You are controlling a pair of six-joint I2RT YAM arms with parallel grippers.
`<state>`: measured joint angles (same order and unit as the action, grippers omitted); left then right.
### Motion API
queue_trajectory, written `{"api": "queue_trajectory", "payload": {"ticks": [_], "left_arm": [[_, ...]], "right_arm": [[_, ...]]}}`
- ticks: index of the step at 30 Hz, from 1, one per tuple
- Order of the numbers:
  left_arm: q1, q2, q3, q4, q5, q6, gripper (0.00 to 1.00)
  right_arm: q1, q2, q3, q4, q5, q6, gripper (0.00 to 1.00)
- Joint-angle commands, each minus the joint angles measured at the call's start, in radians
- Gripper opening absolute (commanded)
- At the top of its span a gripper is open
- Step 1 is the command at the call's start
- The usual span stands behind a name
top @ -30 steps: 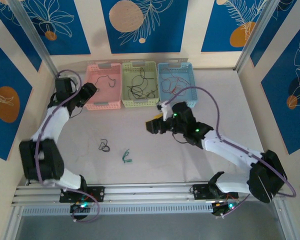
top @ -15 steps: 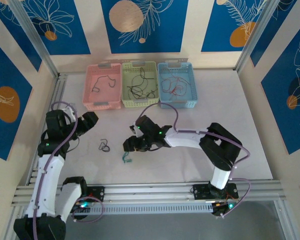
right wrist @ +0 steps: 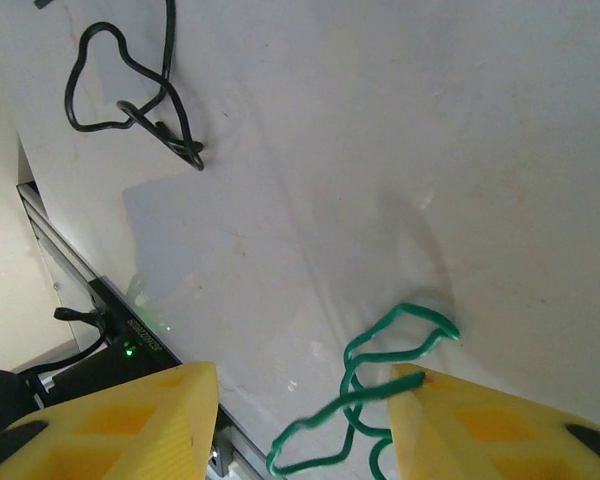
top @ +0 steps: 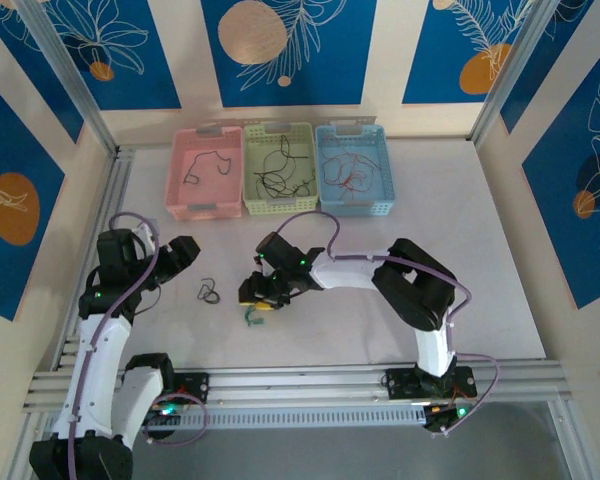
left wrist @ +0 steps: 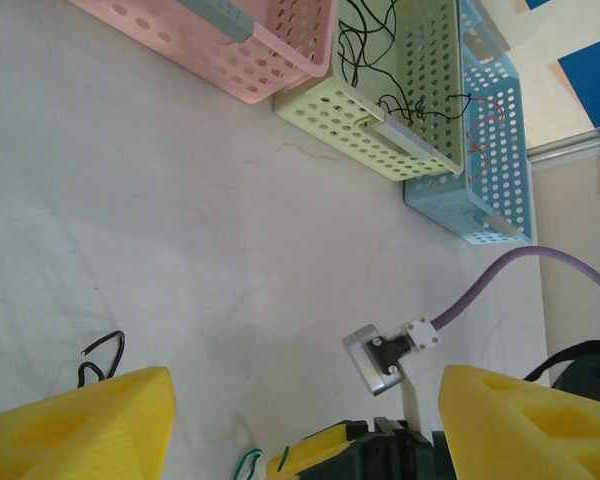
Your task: Untangle the cables
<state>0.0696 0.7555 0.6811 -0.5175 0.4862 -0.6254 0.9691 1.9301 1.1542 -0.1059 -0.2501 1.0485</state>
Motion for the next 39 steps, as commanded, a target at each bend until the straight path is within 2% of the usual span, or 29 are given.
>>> {"api": "queue_trajectory", "payload": {"ticks": [1, 4, 10, 15, 21, 24, 28, 34, 39], "left_arm": [[-0.004, -0.007, -0.011, -0.004, 0.026, 0.015, 0.7], [-0.004, -0.006, -0.012, -0.004, 0.027, 0.015, 0.7], [-0.003, -0.008, -0.004, -0.008, 0.049, 0.018, 0.7], [-0.004, -0.026, 0.012, -0.025, 0.066, 0.021, 0.7], [-0.004, -0.035, 0.017, -0.033, 0.07, 0.025, 0.7], [-0.004, -0.035, 0.017, -0.033, 0.069, 0.024, 0.7], [-0.004, -0.034, 0.021, -0.029, 0.1, 0.024, 0.7], [-0.004, -0.034, 0.043, -0.014, 0.241, 0.007, 0.67], [-0.004, -0.041, 0.114, -0.067, 0.358, 0.025, 0.66]], "right_arm": [[0.009, 0.026, 0.043, -0.036, -0.027, 0.027, 0.48], [0.01, 0.038, 0.06, -0.045, -0.02, 0.021, 0.42], [-0.001, 0.027, 0.059, -0.005, -0.049, 0.025, 0.17], [-0.016, -0.015, 0.068, 0.003, -0.061, -0.033, 0.03], [-0.023, -0.021, 0.086, -0.046, -0.051, -0.066, 0.04], [-0.017, -0.023, 0.09, -0.06, -0.036, -0.084, 0.01], [-0.03, -0.084, 0.061, 0.003, -0.058, -0.132, 0.0], [-0.063, -0.291, 0.0, 0.125, -0.106, -0.397, 0.0], [-0.087, -0.419, -0.081, 0.239, -0.259, -0.657, 0.0]]}}
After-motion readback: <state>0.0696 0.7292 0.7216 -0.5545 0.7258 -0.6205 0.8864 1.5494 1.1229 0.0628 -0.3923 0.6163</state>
